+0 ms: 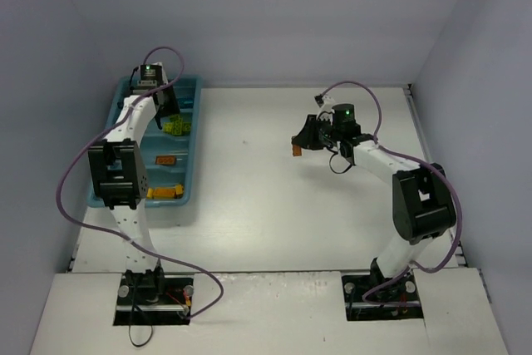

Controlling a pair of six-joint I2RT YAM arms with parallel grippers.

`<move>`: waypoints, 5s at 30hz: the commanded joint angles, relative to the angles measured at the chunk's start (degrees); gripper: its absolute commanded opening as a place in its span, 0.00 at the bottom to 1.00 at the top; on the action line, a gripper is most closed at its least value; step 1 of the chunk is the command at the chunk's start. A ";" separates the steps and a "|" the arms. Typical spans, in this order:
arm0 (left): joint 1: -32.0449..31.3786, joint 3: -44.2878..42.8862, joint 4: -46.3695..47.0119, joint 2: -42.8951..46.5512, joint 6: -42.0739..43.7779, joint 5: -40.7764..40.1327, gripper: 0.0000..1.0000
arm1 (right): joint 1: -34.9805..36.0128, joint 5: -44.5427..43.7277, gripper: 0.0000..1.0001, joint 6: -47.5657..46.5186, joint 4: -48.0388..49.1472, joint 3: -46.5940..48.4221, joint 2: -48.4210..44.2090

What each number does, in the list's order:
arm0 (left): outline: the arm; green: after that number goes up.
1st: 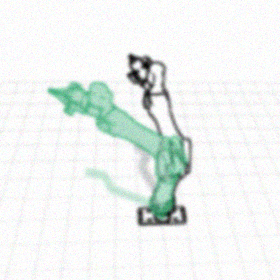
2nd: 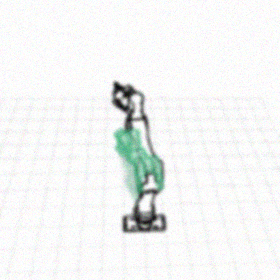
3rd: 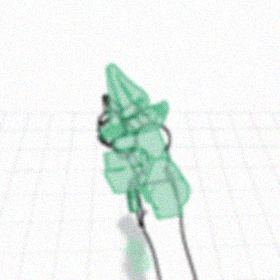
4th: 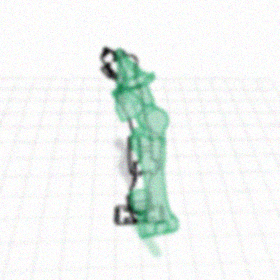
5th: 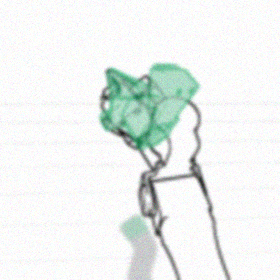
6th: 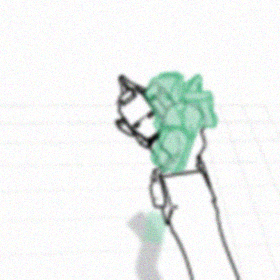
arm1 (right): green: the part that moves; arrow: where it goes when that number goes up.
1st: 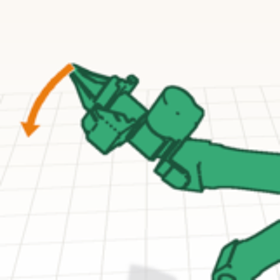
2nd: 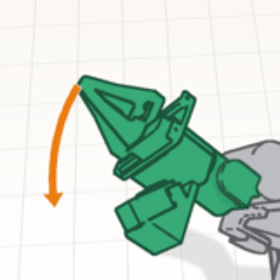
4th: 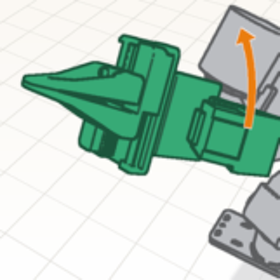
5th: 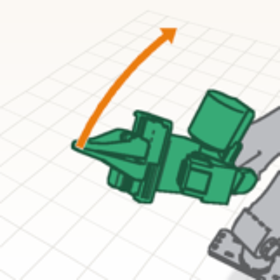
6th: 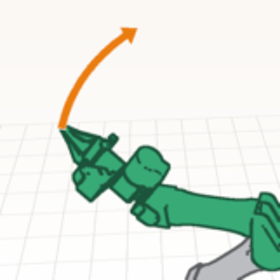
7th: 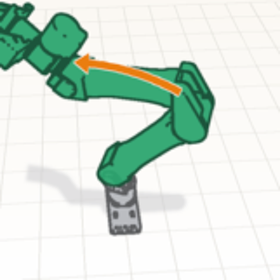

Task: Sort the legos into containers by color

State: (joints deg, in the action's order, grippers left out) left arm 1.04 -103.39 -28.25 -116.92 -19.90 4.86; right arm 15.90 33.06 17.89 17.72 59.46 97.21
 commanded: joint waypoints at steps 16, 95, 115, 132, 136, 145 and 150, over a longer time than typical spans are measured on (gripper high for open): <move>0.20 2.21 3.98 11.52 -1.28 9.27 0.52 | 0.27 3.94 0.00 2.93 2.32 2.59 -4.84; -6.59 24.11 -4.27 29.73 -9.19 0.86 0.16 | -7.20 -0.98 1.00 13.31 -2.42 9.28 -7.21; 3.80 24.65 -7.96 23.85 -12.18 -1.35 0.47 | -7.46 -0.19 1.00 13.14 -2.42 5.40 -8.35; 1.43 17.53 -16.21 44.40 -5.77 1.21 0.65 | -8.08 -10.36 1.00 3.57 -11.63 9.17 -19.85; -2.25 13.93 -21.48 49.33 -3.39 -0.12 0.65 | -8.08 -16.44 1.00 -1.27 -14.37 10.59 -25.57; -2.36 10.93 -22.20 65.04 1.18 3.05 0.66 | -5.55 -27.84 1.00 -4.00 -19.45 8.92 -40.15; -4.90 10.84 -24.56 70.86 2.58 -6.25 0.67 | -0.53 -30.25 1.00 -3.83 -22.98 9.44 -44.03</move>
State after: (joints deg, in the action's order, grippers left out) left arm -2.46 -90.72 -51.90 -48.14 -19.68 4.54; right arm 12.84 6.72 14.85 -4.67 67.20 54.30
